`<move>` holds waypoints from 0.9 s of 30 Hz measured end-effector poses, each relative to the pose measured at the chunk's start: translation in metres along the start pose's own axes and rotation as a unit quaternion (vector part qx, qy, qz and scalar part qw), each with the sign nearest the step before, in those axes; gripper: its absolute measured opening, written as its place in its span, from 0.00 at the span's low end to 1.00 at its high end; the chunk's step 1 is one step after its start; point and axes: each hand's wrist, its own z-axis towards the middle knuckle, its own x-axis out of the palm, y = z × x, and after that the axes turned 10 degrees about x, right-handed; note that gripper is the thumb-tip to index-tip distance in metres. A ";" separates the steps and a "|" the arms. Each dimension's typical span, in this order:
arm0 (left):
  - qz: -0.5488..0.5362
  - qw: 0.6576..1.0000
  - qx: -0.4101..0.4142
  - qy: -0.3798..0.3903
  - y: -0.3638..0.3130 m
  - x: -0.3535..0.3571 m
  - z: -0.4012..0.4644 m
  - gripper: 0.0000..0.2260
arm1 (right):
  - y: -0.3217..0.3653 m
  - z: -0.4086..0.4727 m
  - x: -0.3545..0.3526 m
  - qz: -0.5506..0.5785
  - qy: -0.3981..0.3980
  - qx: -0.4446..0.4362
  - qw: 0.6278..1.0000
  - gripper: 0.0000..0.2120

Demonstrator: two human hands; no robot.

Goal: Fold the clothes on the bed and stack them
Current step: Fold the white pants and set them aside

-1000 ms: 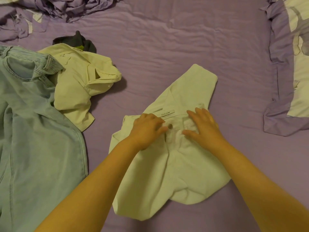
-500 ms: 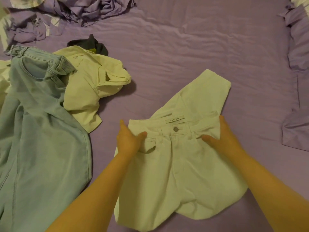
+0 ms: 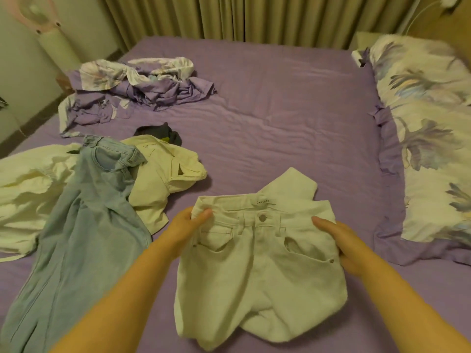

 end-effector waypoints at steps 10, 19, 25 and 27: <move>0.015 0.963 0.257 -0.085 -0.244 -0.028 -0.062 0.08 | 0.169 -0.172 0.002 0.046 -0.040 -0.264 0.963 0.13; -0.026 0.905 0.401 -0.136 -0.411 -0.044 -0.130 0.16 | 0.288 -0.333 0.034 0.070 -0.121 -0.477 0.868 0.03; -0.035 0.865 0.485 -0.124 -0.474 -0.061 -0.166 0.13 | 0.328 -0.414 0.031 -0.023 -0.245 -0.565 0.788 0.04; -0.041 0.855 0.500 -0.128 -0.489 -0.068 -0.177 0.12 | 0.334 -0.435 0.027 -0.036 -0.277 -0.580 0.765 0.05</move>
